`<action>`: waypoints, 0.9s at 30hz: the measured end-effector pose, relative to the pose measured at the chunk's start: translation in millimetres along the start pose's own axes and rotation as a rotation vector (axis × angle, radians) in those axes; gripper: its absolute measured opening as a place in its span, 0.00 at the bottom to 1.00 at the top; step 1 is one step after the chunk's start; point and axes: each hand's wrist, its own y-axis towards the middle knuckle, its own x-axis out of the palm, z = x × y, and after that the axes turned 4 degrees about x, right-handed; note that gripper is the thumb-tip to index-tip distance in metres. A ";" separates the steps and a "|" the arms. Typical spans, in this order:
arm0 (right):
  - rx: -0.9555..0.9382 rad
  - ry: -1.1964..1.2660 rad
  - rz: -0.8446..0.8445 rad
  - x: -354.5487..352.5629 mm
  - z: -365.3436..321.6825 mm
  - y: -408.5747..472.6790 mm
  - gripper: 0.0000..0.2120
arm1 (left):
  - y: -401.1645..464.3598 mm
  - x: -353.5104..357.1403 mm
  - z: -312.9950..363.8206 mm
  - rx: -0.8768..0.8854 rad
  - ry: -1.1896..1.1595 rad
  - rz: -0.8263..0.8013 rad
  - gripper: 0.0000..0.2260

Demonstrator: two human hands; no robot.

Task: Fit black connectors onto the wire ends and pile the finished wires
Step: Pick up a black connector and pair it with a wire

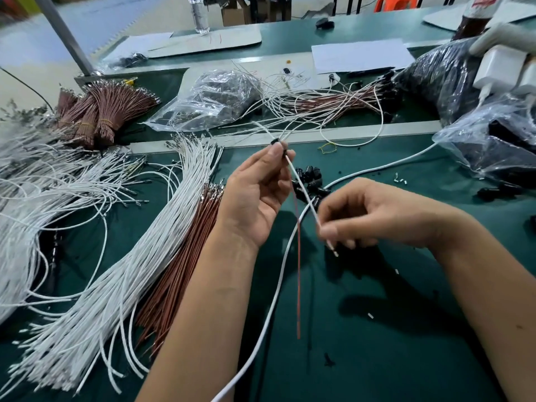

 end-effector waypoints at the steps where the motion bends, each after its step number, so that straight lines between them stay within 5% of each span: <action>1: -0.013 0.060 0.117 4.3 0.2 4.9 0.13 | -1.3 2.4 -1.8 0.001 0.045 -0.019 0.07; 5: -0.141 0.226 0.412 14.8 -0.2 18.2 0.13 | -5.1 10.8 -8.2 0.010 0.130 -0.061 0.08; 10: -0.045 0.114 0.006 -0.5 5.8 4.1 0.10 | -2.6 4.8 -2.2 0.037 -0.055 -0.016 0.07; 13: 0.058 0.007 -0.252 1.2 6.7 0.1 0.10 | -0.4 -1.7 2.1 0.064 0.028 0.029 0.10; 15: 0.054 0.078 -0.136 4.8 5.8 3.9 0.14 | -1.7 -0.8 1.5 0.038 0.103 0.010 0.12; 18: -0.061 0.314 0.254 11.2 0.8 13.3 0.10 | -4.4 5.3 -1.9 -0.005 0.171 -0.040 0.14; 21: -0.123 0.341 0.355 13.8 0.7 16.8 0.08 | -4.9 7.5 -5.1 -0.017 0.192 -0.044 0.16; 27: 0.035 0.116 -0.199 1.1 6.1 0.1 0.07 | -1.7 1.8 -2.3 0.024 0.141 0.027 0.17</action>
